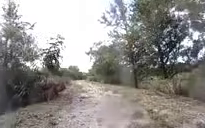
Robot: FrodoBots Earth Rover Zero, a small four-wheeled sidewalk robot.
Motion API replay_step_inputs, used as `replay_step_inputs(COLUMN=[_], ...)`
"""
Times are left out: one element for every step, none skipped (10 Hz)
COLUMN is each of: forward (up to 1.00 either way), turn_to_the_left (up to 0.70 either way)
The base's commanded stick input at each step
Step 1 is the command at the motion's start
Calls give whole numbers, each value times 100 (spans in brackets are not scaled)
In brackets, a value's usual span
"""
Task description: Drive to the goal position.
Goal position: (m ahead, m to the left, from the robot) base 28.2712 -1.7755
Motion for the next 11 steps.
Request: replay_step_inputs(forward=[45, 45, 45, 45, 45, 45, 45, 45, 45, 45, 45], turn_to_the_left=[0, 0, 0, 0, 0, 0, 0, 0, 0, 0, 0])
